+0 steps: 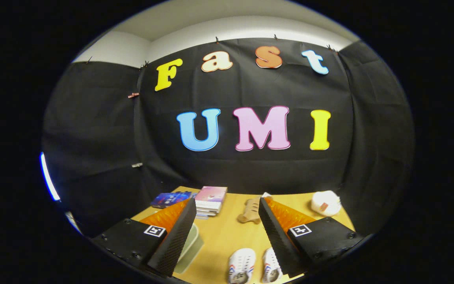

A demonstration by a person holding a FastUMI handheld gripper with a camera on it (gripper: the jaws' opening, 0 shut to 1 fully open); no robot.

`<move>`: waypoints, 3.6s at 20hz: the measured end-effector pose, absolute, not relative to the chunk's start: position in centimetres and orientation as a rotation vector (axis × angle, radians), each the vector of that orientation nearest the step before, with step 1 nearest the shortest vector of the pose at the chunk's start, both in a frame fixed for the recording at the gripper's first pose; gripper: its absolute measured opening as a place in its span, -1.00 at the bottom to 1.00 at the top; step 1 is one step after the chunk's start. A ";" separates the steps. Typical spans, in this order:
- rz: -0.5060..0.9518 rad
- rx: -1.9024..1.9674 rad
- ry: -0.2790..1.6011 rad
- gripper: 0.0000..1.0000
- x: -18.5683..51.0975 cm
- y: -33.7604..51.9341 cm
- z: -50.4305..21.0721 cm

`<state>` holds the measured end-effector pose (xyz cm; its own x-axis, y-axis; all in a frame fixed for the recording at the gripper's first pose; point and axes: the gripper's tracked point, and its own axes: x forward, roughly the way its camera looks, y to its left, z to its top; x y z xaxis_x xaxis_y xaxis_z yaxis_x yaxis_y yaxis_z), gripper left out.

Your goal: Open the storage box then place both shoes into the box .Put the left shoe in first, then the right shoe, with the right side of both shoes facing outward in a uniform manner.

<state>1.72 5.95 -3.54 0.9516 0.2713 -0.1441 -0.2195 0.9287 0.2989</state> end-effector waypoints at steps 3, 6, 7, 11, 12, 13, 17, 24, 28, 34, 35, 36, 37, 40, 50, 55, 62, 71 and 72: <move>0.434 0.507 0.275 0.96 1.9 9.5 -4.5; 0.585 0.738 0.391 0.96 1.8 11.8 -5.6; 0.635 0.803 0.431 0.96 1.9 12.6 -6.1; 0.849 0.991 0.634 0.95 1.7 16.2 -11.4; 0.887 1.016 0.700 0.95 1.3 17.1 -13.3; 0.919 1.038 0.764 0.95 0.9 17.7 -15.0; 1.031 1.168 0.960 0.93 -1.0 20.4 -20.2; 1.092 1.307 1.143 0.92 -1.7 23.2 -26.7; 1.111 1.416 1.170 0.90 -1.3 24.2 -27.4; 1.128 1.486 1.157 0.89 -1.2 24.7 -27.8; 1.130 1.509 1.148 0.90 -1.1 24.7 -27.5; 1.112 1.507 1.145 0.66 -0.9 24.9 -28.0; 1.114 1.532 1.145 0.42 -0.4 24.6 -28.1; 1.119 1.516 1.144 -0.05 -0.4 24.4 -28.9; 1.159 1.484 1.025 -0.90 -0.7 22.9 -23.0; 1.168 1.489 0.946 -0.90 -0.7 23.7 -17.2; 1.203 1.413 0.906 -0.90 -0.1 29.4 -9.2; 1.222 1.239 0.916 -0.90 -0.3 41.2 -5.1; 1.218 1.247 0.924 -0.90 -0.2 42.1 -5.0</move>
